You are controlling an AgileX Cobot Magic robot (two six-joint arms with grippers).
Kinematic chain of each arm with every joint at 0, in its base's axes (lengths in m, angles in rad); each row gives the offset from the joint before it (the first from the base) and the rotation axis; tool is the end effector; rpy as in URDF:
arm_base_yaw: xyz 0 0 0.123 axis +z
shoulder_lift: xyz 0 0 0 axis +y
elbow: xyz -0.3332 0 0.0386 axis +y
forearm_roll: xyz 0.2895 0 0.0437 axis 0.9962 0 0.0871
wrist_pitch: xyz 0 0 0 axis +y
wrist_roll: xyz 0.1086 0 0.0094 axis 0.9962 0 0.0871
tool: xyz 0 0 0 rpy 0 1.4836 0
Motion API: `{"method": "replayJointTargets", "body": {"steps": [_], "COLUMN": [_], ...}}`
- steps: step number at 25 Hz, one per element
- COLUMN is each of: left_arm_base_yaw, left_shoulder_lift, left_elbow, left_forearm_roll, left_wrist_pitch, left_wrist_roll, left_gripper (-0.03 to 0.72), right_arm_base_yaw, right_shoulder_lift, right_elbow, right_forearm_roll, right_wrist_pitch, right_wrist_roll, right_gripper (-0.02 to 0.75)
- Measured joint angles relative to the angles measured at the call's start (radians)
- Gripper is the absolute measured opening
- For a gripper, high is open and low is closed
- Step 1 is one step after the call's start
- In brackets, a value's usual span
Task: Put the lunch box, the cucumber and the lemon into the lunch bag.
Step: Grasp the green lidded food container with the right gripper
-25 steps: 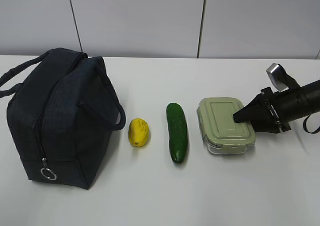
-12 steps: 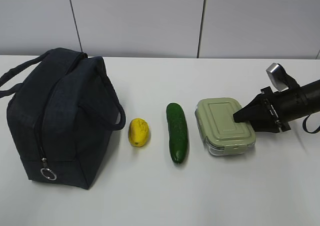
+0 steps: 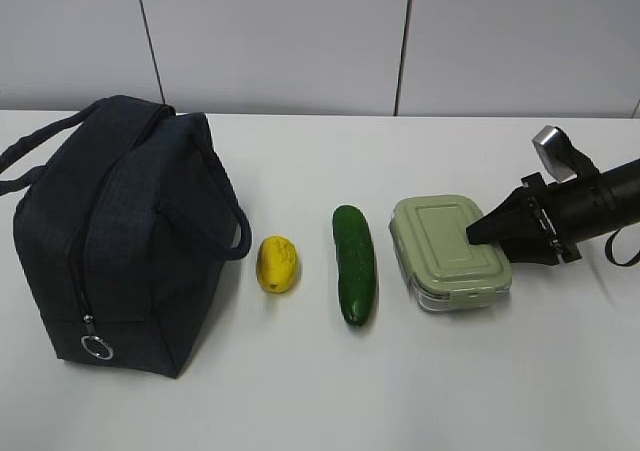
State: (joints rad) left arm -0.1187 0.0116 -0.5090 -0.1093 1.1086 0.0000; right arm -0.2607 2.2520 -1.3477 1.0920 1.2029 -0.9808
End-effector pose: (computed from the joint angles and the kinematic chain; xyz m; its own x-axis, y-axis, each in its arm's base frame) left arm -0.0064 -0.0100 0.2879 -0.5040 0.0111 -0.8636 0.1775 0.9799 -0.0910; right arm 0.4539 -0.0276 0.0964 -0.9807 0.0492 -0.1893 -0.1273 0.5738 0.8090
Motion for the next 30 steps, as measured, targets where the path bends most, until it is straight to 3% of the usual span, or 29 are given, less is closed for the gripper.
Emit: {"method": "replayJointTargets", "body": {"steps": [30], "left_arm_base_yaw": [0.0], "left_shoulder_lift": [0.0], "left_elbow": [0.0], "left_forearm_roll": [0.0], "left_wrist_pitch": [0.0], "left_wrist_roll": [0.0], "left_gripper": [0.239], "right_arm_base_yaw": [0.0], "right_shoulder_lift": [0.0], "right_elbow": [0.0], "right_forearm_roll": [0.006], "right_wrist_pitch": [0.0], "right_wrist_roll": [0.008], "right_gripper": [0.391]}}
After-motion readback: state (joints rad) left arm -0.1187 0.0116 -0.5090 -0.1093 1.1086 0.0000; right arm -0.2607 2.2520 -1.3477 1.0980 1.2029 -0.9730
